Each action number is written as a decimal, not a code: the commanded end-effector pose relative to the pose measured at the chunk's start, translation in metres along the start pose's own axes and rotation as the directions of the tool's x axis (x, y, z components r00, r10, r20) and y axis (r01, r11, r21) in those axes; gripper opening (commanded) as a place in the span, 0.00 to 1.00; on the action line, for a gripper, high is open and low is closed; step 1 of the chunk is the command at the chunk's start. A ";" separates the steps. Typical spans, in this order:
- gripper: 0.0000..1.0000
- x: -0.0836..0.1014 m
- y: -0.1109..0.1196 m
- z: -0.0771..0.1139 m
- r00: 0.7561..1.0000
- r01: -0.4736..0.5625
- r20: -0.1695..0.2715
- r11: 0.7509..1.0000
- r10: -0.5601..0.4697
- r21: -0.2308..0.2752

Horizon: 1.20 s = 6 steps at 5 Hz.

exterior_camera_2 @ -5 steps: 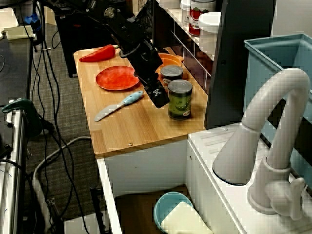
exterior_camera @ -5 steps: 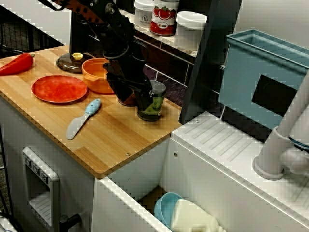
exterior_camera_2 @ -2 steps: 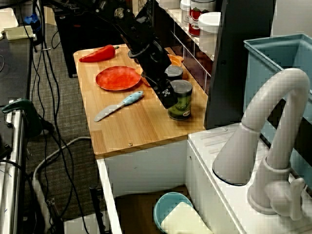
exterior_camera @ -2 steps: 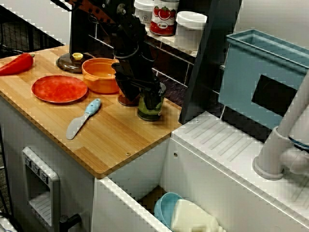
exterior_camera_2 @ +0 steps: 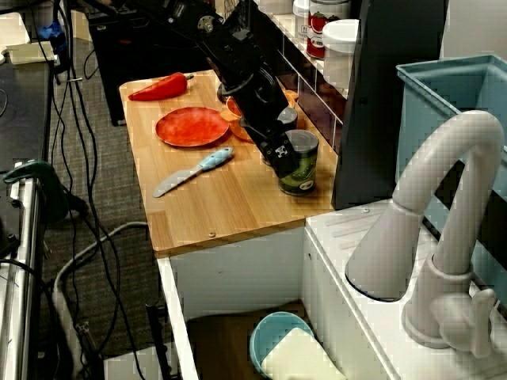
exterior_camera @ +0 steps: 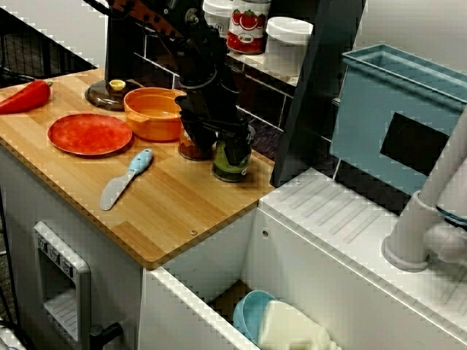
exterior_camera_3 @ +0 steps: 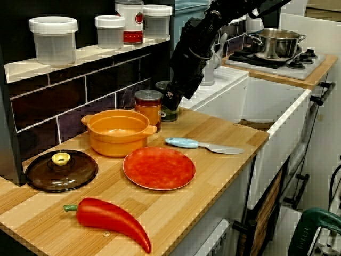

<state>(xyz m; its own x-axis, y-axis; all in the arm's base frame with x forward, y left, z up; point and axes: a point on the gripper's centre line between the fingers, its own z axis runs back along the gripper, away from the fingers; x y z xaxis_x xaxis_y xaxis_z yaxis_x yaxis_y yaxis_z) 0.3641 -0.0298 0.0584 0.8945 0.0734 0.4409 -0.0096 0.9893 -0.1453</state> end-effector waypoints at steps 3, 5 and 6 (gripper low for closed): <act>1.00 0.012 0.005 0.005 1.000 -0.005 0.031 1.000 0.005 -0.001; 0.86 0.011 0.006 0.003 1.000 -0.006 0.028 1.000 0.006 -0.006; 1.00 0.011 0.005 0.001 1.000 -0.005 0.029 1.000 0.005 -0.004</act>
<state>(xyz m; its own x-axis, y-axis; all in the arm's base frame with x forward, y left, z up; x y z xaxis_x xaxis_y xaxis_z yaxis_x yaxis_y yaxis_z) 0.3704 -0.0284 0.0501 0.9029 0.0838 0.4217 -0.0204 0.9881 -0.1527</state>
